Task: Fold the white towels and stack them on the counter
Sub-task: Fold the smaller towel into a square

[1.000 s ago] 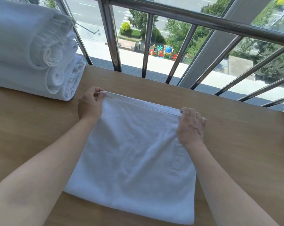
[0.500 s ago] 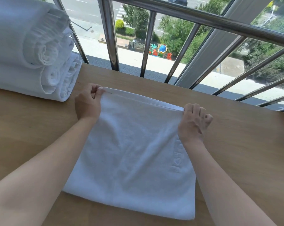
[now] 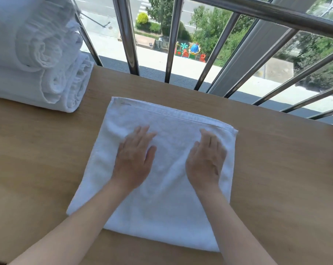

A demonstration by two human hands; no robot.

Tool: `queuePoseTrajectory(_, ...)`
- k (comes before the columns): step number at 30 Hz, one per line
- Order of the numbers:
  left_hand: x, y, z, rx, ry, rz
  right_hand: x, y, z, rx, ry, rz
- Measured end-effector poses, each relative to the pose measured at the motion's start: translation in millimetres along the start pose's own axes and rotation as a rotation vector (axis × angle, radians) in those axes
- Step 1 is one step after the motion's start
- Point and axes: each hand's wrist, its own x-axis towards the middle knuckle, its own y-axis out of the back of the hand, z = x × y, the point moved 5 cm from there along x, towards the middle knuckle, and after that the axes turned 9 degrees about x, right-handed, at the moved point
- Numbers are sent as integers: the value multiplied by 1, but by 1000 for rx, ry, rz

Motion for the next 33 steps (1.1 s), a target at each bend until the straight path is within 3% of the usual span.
queuePoseTrajectory(5,-67,-12,2,181,-153,-92,-109,-24,-34,29,277,-221)
queuePoseTrajectory(10,-79,-17,-10,303,-143,-200,-137,-40,-27,8,292,-347)
queuePoseTrajectory(21,-74,-28,-9,343,-189,-214,-72,-46,12,-195,42,-301)
queuePoseTrajectory(33,-73,-27,-9,351,-216,-157,15,-39,45,-205,-111,-233)
